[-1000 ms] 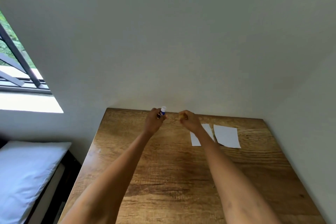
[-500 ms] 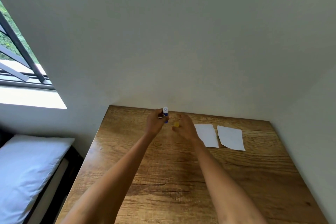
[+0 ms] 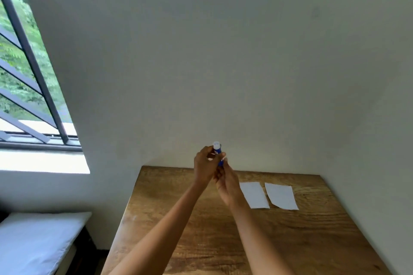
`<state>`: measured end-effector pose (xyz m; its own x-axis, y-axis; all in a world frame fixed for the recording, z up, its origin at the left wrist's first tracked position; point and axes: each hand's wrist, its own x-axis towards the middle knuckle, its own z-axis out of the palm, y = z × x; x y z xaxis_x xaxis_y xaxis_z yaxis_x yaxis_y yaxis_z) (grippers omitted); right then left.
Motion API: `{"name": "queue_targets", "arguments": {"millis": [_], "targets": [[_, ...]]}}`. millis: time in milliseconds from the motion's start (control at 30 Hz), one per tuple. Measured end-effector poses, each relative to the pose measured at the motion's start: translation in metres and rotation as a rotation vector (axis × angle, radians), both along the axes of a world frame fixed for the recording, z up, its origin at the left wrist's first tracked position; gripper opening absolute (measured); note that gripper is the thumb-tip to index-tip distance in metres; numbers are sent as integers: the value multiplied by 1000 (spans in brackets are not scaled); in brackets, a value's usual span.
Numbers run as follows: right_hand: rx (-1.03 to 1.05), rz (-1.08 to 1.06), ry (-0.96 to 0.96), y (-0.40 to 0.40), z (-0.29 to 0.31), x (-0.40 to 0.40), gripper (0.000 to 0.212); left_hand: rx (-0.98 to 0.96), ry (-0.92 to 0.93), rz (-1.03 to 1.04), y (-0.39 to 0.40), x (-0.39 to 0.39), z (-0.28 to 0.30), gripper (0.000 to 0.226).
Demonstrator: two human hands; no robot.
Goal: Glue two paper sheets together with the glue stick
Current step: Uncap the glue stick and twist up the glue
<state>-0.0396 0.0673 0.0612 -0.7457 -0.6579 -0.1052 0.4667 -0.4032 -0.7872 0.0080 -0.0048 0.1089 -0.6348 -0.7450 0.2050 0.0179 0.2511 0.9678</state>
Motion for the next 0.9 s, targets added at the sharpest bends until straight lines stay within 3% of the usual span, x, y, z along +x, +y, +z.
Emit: {"name": "queue_targets", "arguments": {"millis": [233,567,767,900], "targets": [[-180,111,74,1,28,44,33,58,76,-1,-2,38,27,19],[-83,170,107,-1,56,78,45,-214,163,-101,-4,79,39,10],[-245,167,41,6,53,89,32,-216,201,-149,-2,101,41,12],[-62,81,71,6,49,91,35,-223,185,-217,4,111,41,25]]}}
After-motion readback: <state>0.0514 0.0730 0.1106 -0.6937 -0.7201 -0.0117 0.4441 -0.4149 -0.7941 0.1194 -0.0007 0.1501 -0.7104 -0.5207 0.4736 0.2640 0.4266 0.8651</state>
